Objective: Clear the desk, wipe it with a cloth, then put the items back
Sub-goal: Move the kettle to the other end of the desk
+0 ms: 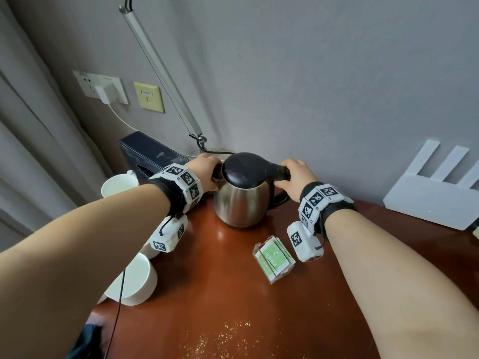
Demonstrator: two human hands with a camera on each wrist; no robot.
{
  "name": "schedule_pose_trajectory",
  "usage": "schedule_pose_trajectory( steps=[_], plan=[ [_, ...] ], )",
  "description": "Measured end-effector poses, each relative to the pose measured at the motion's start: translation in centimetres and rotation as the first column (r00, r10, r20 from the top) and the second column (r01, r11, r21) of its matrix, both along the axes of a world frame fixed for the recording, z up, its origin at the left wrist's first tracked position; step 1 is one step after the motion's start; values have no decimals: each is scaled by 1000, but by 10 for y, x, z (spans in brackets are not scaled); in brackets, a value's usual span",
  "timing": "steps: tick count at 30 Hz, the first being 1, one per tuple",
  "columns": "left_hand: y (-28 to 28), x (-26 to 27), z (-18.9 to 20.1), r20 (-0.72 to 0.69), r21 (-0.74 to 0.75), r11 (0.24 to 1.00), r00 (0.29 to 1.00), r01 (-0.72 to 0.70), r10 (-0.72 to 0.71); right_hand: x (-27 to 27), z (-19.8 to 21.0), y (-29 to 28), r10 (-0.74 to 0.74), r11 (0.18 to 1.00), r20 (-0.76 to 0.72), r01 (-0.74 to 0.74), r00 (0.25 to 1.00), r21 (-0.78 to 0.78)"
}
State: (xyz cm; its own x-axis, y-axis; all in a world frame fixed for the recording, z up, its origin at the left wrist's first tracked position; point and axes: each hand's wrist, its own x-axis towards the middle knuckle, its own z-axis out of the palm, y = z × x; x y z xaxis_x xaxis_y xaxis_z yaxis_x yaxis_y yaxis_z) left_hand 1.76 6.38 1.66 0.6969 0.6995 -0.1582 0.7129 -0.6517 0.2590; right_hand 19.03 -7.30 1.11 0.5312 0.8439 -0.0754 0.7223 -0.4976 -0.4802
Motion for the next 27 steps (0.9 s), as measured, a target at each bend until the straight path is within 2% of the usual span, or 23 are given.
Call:
schedule_pose_trajectory(
  steps=[4,9,16,27],
  plan=[
    [5,4,1,-34,-9,1000,999,21,-21,4,-1,6,-39,999,13,39,999,-23],
    [2,7,-3,-83,-13,998,995,61,-62,6,-3,4,-4,997,46,7,999,-82],
    [1,6,-1,-98,-35,994,989,106,-109,4,-9,0,-8,993,9,9,1000,-116],
    [-15,-12,-3,-30,-18,1000,1000,-5,4,-16,-8,-17,-29,995,-51,25,998,-94]
  ],
)
